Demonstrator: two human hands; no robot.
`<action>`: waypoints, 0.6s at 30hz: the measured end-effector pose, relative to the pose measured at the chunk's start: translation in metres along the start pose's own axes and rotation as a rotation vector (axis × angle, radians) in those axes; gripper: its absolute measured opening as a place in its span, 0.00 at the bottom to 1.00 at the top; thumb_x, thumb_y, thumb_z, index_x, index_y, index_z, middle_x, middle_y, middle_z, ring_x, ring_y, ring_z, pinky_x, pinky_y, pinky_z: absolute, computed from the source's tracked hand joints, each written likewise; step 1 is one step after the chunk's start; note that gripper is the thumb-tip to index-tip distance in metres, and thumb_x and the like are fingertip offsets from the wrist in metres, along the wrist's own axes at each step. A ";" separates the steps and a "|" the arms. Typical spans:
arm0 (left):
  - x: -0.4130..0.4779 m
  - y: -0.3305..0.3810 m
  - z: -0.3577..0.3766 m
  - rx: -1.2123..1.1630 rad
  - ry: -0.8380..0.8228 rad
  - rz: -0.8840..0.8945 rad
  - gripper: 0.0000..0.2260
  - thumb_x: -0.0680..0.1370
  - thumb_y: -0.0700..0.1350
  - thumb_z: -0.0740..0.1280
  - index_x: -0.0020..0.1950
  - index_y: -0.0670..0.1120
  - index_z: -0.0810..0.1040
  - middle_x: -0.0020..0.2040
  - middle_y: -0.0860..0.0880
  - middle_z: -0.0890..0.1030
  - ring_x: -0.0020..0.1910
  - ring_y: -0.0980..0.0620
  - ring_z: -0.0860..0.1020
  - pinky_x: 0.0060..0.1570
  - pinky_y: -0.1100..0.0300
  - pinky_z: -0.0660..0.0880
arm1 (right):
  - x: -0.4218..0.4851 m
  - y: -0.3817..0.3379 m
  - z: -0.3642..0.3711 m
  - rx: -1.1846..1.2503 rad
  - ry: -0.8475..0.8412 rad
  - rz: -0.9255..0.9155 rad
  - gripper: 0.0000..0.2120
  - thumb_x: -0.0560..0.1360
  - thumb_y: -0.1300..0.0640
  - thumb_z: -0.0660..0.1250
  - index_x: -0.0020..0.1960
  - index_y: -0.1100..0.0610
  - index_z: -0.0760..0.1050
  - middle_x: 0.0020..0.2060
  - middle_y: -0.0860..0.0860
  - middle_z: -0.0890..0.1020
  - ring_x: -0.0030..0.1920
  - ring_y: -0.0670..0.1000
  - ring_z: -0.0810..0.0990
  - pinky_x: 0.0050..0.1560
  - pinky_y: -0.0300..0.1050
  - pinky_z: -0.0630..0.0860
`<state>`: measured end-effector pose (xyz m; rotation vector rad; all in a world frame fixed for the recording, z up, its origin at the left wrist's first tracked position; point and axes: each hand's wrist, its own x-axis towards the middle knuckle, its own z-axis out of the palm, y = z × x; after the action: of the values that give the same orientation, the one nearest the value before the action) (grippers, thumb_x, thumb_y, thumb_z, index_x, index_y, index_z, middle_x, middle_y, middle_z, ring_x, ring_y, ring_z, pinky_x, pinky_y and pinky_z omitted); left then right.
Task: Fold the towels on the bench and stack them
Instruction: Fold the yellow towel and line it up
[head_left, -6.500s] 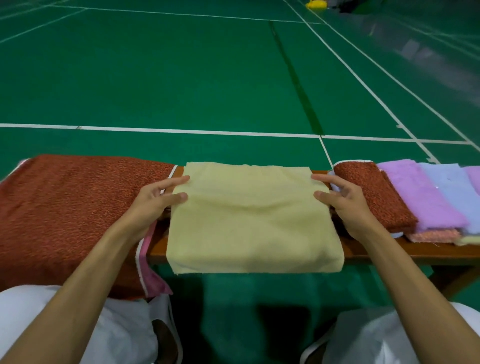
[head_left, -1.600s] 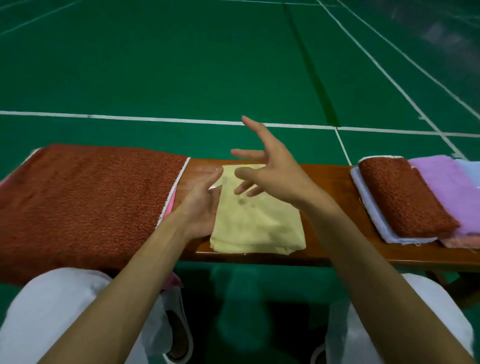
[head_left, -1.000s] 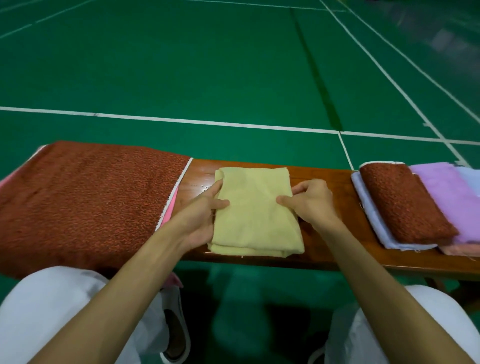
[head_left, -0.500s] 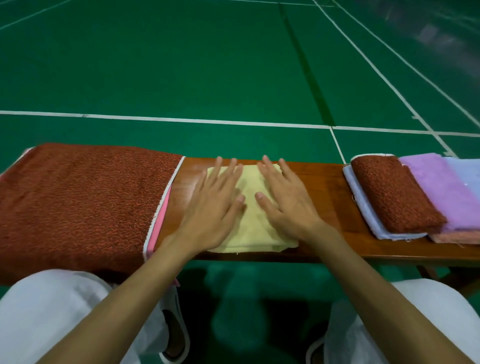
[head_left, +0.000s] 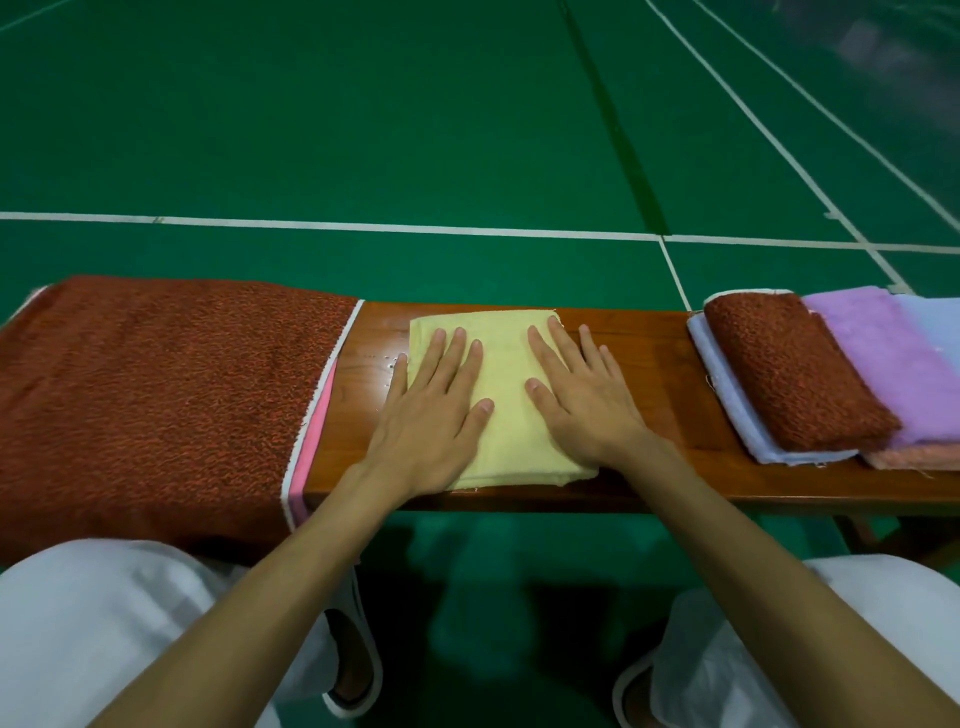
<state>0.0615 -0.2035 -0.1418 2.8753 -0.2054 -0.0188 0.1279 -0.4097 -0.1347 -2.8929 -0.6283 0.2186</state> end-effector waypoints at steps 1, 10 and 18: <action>0.001 0.000 0.000 -0.004 0.003 0.000 0.30 0.86 0.60 0.44 0.85 0.50 0.40 0.84 0.51 0.37 0.82 0.52 0.33 0.79 0.43 0.36 | 0.000 0.000 0.000 0.002 0.003 0.001 0.30 0.85 0.39 0.43 0.83 0.44 0.36 0.82 0.47 0.36 0.82 0.56 0.34 0.81 0.58 0.38; -0.011 -0.002 -0.008 -0.157 0.017 0.029 0.31 0.83 0.64 0.43 0.85 0.54 0.45 0.84 0.55 0.40 0.81 0.56 0.33 0.79 0.43 0.33 | -0.011 0.011 -0.004 0.194 0.080 -0.020 0.30 0.86 0.39 0.46 0.84 0.46 0.42 0.83 0.48 0.44 0.83 0.53 0.43 0.82 0.56 0.44; -0.055 -0.025 -0.016 -0.064 0.122 0.183 0.35 0.82 0.70 0.50 0.84 0.53 0.57 0.85 0.53 0.50 0.83 0.55 0.41 0.81 0.47 0.45 | -0.059 0.015 -0.011 0.242 0.132 -0.243 0.40 0.78 0.28 0.53 0.84 0.45 0.49 0.83 0.43 0.50 0.82 0.45 0.46 0.80 0.57 0.52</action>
<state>0.0107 -0.1678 -0.1328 2.7714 -0.4340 0.1807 0.0830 -0.4501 -0.1203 -2.5484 -0.8552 0.0650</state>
